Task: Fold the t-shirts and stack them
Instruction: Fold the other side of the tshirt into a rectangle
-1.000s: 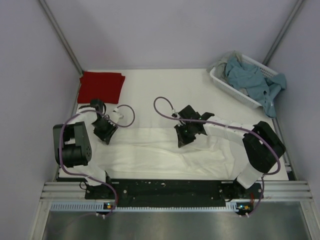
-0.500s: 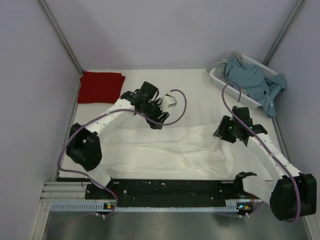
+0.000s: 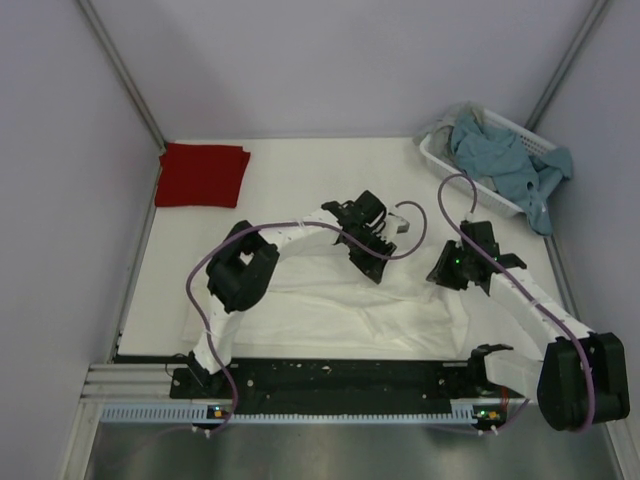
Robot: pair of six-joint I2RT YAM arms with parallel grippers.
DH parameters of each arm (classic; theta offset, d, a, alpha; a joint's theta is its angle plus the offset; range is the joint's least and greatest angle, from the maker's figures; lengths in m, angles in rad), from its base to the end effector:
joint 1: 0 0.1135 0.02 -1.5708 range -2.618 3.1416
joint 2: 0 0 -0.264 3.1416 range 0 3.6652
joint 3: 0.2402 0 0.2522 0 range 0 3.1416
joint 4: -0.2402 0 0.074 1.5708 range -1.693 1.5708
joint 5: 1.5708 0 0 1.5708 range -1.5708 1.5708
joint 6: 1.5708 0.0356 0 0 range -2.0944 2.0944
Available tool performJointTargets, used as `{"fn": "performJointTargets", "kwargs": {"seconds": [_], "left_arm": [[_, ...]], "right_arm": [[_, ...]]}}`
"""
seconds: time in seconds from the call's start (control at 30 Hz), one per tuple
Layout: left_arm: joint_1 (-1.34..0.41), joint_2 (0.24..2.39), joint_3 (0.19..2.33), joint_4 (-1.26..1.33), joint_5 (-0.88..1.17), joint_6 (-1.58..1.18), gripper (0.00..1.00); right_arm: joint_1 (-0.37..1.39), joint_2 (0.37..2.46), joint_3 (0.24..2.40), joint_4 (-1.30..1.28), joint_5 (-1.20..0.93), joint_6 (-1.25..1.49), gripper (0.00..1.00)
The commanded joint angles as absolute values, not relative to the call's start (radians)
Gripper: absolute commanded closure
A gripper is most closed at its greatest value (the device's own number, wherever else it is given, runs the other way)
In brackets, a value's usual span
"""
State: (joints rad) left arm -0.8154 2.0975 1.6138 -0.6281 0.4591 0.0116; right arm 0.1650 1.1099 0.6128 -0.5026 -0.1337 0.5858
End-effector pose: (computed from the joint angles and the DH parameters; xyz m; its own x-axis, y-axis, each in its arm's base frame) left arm 0.2932 -0.3343 0.1860 -0.6054 0.6581 -0.4476 0.7943 0.4640 -0.3921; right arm 0.2020 0.0384 0.1939 -0.8208 0.4188 -0.3884 0.2640 0.8811 0.3923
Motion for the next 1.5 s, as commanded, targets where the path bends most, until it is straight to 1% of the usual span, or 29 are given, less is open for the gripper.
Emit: {"fn": "performJointTargets", "kwargs": {"seconds": [0.0,0.03,0.07,0.17,0.33,0.5,0.6,0.63,0.7,0.73,0.9,0.97,1.03,1.07,1.1,1.13,1.3,1.47], "left_arm": [[-0.838,2.114,1.641,-0.597,0.430,-0.014,0.61],[-0.838,2.118,1.646,-0.604,0.398,-0.012,0.65],[-0.838,2.120,1.652,-0.613,0.382,-0.009,0.66],[-0.839,2.099,1.646,-0.600,0.335,-0.008,0.66],[-0.842,2.086,1.637,-0.566,0.183,0.024,0.62],[-0.841,2.141,1.664,-0.612,0.209,0.008,0.62],[-0.841,2.151,1.661,-0.614,0.280,0.005,0.63],[-0.842,2.154,1.661,-0.614,0.296,0.005,0.65],[-0.851,2.157,1.663,-0.617,0.284,0.009,0.73],[-0.854,2.157,1.666,-0.621,0.285,0.015,0.76],[-0.861,2.158,1.667,-0.640,0.284,0.026,0.76],[-0.862,2.160,1.667,-0.641,0.299,0.023,0.77],[-0.865,2.158,1.669,-0.641,0.322,0.020,0.80],[-0.870,2.157,1.670,-0.641,0.318,0.026,0.85],[-0.873,2.155,1.674,-0.641,0.301,0.032,0.98],[-0.874,2.155,1.675,-0.643,0.285,0.034,1.00],[-0.874,2.083,1.660,-0.646,0.252,0.058,1.00],[-0.874,1.984,1.586,-0.615,0.242,0.077,1.00]], "right_arm": [[0.160,1.111,0.600,-0.433,-0.150,0.571,0.78],[0.158,1.109,0.598,-0.428,-0.153,0.569,0.79],[0.158,1.111,0.597,-0.426,-0.153,0.566,0.80],[0.156,1.114,0.589,-0.425,-0.155,0.568,0.82],[0.156,1.114,0.583,-0.426,-0.155,0.557,0.84],[0.158,1.123,0.589,-0.425,-0.156,0.548,0.85],[0.158,1.135,0.591,-0.423,-0.160,0.543,0.87],[0.158,1.135,0.591,-0.422,-0.158,0.543,0.89],[0.158,1.137,0.591,-0.423,-0.152,0.543,0.94],[0.156,1.138,0.591,-0.426,-0.147,0.543,0.96],[0.153,1.143,0.595,-0.436,-0.143,0.543,1.00],[0.152,1.141,0.595,-0.439,-0.141,0.542,1.00],[0.150,1.137,0.595,-0.445,-0.140,0.541,1.00],[0.152,1.131,0.597,-0.446,-0.138,0.540,1.00],[0.150,1.128,0.597,-0.449,-0.137,0.540,1.00],[0.149,1.121,0.600,-0.457,-0.133,0.535,1.00],[0.149,1.075,0.632,-0.518,-0.110,0.523,1.00],[0.143,1.054,0.621,-0.561,-0.121,0.540,1.00]]}}
